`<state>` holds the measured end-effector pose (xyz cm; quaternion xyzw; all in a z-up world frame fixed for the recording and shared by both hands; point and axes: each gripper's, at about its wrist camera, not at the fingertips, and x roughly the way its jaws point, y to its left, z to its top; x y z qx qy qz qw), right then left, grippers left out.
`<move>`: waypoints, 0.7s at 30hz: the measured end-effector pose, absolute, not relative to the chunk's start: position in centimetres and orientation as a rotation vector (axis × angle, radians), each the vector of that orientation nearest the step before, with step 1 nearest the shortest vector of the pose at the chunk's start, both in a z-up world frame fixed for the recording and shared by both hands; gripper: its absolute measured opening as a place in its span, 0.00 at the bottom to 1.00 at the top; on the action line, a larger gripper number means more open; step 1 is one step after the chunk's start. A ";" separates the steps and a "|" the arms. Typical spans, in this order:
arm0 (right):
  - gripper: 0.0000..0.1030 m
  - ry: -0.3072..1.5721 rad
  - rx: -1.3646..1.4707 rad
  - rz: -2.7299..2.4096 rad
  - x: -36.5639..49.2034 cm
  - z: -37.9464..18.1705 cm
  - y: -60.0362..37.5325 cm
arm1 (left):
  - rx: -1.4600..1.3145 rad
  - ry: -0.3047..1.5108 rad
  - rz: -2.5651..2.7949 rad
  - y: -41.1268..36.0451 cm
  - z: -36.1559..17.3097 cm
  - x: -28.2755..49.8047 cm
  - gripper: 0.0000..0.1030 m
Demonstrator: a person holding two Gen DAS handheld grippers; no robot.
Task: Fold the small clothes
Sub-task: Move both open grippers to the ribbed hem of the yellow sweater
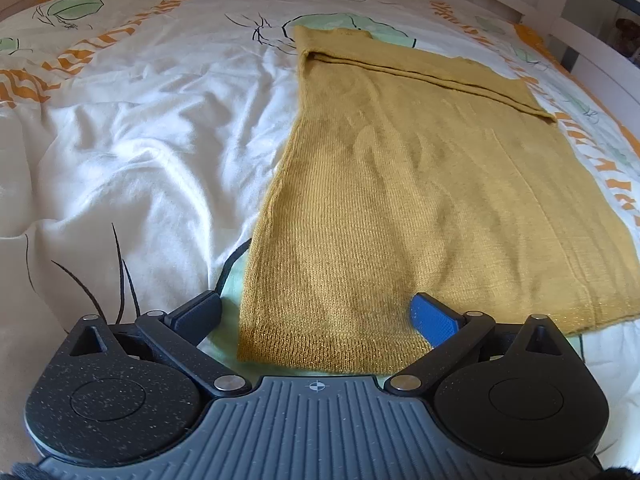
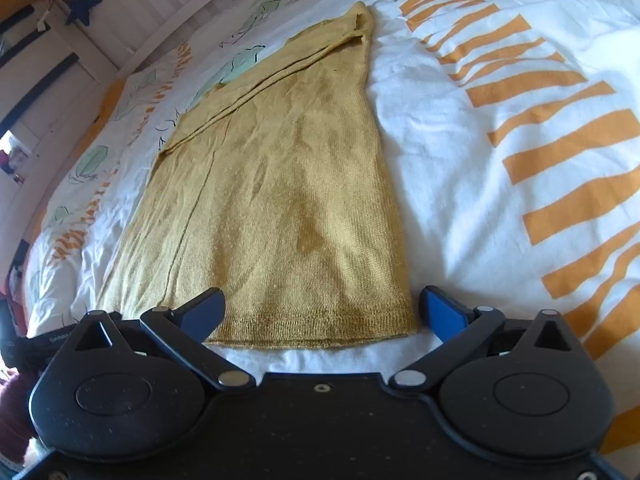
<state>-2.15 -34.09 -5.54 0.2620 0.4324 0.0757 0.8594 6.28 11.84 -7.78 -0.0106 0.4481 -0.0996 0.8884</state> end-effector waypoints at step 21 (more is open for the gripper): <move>1.00 0.843 0.663 0.205 -2.6 -6.4 -35.4 | -0.087 0.928 -0.240 12.9 -7.4 6.2 0.97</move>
